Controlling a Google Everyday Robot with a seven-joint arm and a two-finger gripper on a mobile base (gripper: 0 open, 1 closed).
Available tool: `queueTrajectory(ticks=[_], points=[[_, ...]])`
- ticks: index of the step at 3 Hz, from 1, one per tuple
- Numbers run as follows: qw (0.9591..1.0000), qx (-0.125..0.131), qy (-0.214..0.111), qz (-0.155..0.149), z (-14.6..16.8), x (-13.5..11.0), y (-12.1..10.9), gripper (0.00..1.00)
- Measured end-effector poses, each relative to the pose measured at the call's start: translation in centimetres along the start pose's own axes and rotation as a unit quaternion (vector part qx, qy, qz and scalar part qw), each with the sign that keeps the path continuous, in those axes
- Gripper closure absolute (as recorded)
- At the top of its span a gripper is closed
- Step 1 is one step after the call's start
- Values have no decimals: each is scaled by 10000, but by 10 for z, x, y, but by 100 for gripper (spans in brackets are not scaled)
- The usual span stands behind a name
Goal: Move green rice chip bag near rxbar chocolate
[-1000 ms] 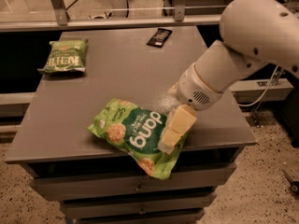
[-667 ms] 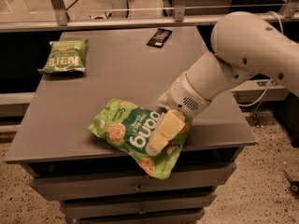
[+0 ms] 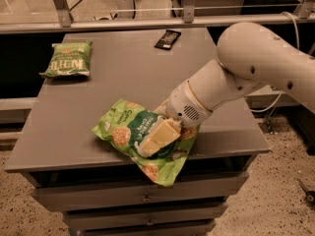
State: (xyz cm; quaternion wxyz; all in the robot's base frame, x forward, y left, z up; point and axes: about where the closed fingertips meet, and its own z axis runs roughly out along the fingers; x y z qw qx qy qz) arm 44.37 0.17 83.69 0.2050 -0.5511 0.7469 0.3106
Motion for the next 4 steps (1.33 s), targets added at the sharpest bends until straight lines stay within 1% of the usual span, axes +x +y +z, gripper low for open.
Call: queueTrajectory(ticks=[1,2,3,4], points=[[9998,183,-90,-38,-15,-5,-4,57],[9982,591,-98,-83,-45,-7,-14,81],[9915,1275,-90,-232,-99,-14,-27,100],[9891,1442,-111,-285,-113,-18,-31,100]])
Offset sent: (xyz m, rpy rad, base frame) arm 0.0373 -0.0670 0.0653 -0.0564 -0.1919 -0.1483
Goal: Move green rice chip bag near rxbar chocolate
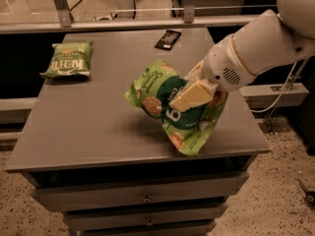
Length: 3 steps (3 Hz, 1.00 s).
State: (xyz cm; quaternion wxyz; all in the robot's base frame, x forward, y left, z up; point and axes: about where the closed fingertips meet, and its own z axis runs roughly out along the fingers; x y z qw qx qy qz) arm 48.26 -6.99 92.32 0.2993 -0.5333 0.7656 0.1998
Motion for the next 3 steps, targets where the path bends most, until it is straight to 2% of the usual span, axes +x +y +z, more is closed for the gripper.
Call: queueTrajectory(ticks=[2,3], points=[[10000,67,-63,-1,-2,-1,-7,100],[9990,406,-113,112,-11,9,-48,100]])
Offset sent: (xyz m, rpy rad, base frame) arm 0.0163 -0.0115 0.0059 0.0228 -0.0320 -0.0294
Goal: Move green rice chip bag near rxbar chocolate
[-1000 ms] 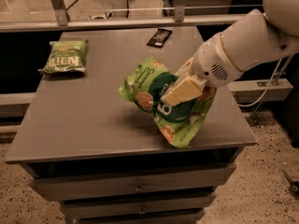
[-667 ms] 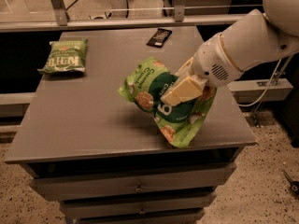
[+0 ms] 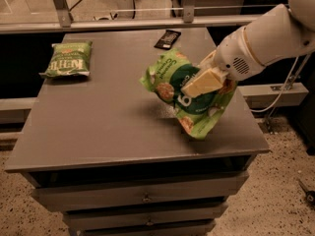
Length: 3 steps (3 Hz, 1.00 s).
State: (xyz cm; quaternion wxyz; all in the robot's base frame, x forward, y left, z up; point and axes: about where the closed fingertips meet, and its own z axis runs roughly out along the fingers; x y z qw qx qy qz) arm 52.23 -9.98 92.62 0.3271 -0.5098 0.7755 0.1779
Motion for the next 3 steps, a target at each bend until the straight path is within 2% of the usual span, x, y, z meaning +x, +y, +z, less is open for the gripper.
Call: queueTrajectory(ticks=[1,2,3], points=[[9984,504,-45,232,-11,18,-72,100],[9938,979,-129,513,-19,32,-146,100],[9876,1373,-213,729,-18,37,-209,100]])
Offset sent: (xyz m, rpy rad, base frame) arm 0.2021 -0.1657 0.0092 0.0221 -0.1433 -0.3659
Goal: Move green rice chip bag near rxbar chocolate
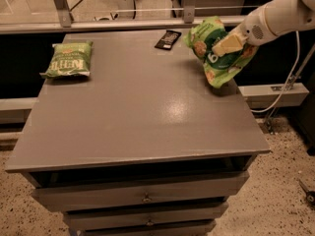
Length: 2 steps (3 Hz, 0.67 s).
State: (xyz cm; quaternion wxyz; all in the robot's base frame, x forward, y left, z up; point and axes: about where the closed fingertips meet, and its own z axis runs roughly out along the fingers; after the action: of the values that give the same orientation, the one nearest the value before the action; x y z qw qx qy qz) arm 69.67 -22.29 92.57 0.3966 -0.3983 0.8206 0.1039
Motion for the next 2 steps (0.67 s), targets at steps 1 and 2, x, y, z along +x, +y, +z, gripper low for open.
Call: queueTrajectory(ticks=[1,2], points=[[9996,215,-61,191,26,-6,-39,100],[9992,290,20,290,53,-8,-61,100]])
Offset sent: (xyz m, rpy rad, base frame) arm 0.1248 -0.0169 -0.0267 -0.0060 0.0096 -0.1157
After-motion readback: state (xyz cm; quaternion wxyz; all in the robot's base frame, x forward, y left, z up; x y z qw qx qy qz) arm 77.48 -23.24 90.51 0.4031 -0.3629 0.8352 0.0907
